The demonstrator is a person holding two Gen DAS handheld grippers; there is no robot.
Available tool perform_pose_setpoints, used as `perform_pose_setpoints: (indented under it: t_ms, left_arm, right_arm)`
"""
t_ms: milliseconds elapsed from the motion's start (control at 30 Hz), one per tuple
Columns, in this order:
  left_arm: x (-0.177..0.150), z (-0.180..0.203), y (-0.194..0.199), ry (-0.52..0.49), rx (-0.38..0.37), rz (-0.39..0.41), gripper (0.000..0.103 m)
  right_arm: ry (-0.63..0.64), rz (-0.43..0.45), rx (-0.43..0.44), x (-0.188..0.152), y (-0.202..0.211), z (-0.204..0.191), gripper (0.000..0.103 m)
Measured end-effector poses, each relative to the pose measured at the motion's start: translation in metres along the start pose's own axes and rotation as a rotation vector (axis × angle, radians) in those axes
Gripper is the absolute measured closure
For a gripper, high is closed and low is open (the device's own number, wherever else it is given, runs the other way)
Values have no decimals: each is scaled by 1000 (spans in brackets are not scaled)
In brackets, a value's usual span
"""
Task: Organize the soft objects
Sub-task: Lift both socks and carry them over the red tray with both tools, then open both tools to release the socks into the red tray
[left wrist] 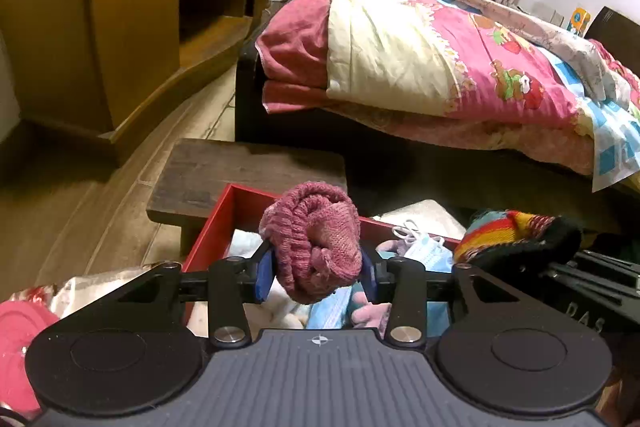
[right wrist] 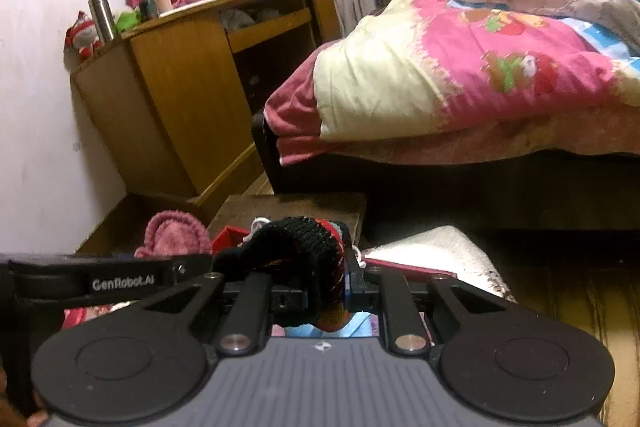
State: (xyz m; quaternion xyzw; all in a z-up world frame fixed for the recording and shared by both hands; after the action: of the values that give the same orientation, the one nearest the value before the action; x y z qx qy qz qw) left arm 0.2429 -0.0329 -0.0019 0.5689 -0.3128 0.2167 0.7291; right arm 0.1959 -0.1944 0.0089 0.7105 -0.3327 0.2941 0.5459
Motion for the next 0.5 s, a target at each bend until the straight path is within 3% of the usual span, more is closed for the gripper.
perform_pose_setpoints:
  t_ms: [133,200,267,500]
  left_arm:
    - [-4,-5,-9,-8,14,-8,41]
    - [-3,-9,-12,-1,19,-13,34]
    - [-2,-12,-11,10,27,-11,33]
    - [3,-15,6,34,22,9,30]
  right_arm:
    - [40,-46,5,-7,-17,-5,103]
    - [53,-64,14,-11,-23,-9,98]
    - [52,-59,13,-12,-24,-10,86]
    - [8,-4,53,-3,-11,-8,85]
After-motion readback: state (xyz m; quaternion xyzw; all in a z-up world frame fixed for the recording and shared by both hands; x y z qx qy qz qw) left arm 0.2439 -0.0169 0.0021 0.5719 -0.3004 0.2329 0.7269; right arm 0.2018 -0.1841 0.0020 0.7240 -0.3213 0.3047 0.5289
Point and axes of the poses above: each gripper's, at about its wrist camera, not at the fingertips, and y roughly against the way its jaws point, z to its right, x to its top, the point moved 3 cm from there along -y, roughly the way its jaws point, and after that the axes turned 2 degrees about -x, right-handed, at the moved point
